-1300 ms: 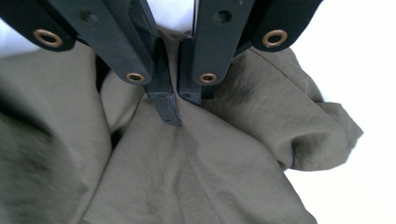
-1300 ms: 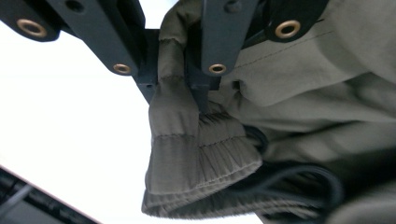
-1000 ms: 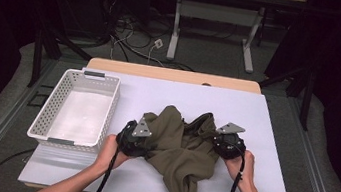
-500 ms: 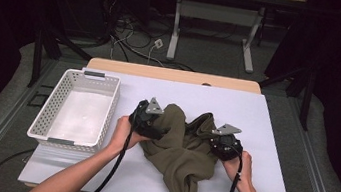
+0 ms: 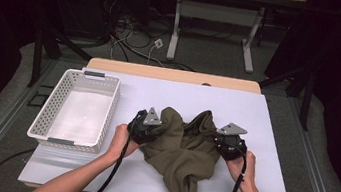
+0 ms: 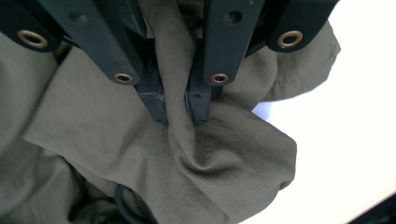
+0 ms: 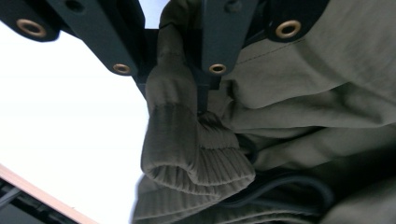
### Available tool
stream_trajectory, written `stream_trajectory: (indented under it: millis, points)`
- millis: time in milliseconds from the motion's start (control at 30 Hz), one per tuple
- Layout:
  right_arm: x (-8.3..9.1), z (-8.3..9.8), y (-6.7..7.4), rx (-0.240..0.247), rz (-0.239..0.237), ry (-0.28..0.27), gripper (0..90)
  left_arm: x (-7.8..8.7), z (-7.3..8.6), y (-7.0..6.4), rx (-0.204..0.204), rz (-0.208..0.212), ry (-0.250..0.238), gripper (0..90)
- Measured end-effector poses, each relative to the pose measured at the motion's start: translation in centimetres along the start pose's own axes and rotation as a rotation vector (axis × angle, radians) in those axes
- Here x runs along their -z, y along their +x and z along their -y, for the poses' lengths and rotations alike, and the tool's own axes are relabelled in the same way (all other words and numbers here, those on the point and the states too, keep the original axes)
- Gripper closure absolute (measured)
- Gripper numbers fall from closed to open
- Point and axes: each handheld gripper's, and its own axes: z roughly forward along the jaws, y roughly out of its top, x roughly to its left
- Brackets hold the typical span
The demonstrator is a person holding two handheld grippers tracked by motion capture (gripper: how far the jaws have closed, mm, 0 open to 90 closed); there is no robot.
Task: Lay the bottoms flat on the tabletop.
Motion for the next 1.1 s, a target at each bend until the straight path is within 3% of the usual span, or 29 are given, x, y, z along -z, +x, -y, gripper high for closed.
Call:
stream_trajectory:
  millis: [133,400,667,800,867,933,967,1100]
  points:
    - [0.2,0.0,-0.3,-0.017,0.019,-0.006,82.6,1.3,0.6,-0.5,-0.003,-0.011,-0.035,82.8]
    - [0.3,0.0,-1.0,-0.03,0.064,-0.014,82.9,3.0,1.8,-1.3,-0.013,-0.011,-0.049,83.1]
    - [-0.1,0.3,-1.9,-0.049,0.112,0.009,83.1,3.5,3.2,-2.1,-0.032,0.016,0.011,83.6]
    - [-0.8,0.6,-2.4,-0.073,0.106,0.047,82.9,3.2,3.7,-2.4,-0.049,0.026,0.05,82.9]
    - [-1.2,0.8,-2.5,-0.079,0.093,0.059,81.5,3.2,3.5,-2.3,-0.046,0.023,0.052,79.0]
    - [-1.4,0.8,-2.4,-0.077,0.076,0.069,78.4,3.3,3.0,-2.0,-0.05,0.019,0.06,68.9]
    - [-1.3,0.8,-2.4,-0.083,0.069,0.066,72.9,3.4,2.8,-1.9,-0.041,0.018,0.06,59.8]
    - [-1.0,0.7,-2.6,-0.101,0.03,0.048,58.2,3.9,1.2,-1.3,-0.044,0.006,0.044,42.9]
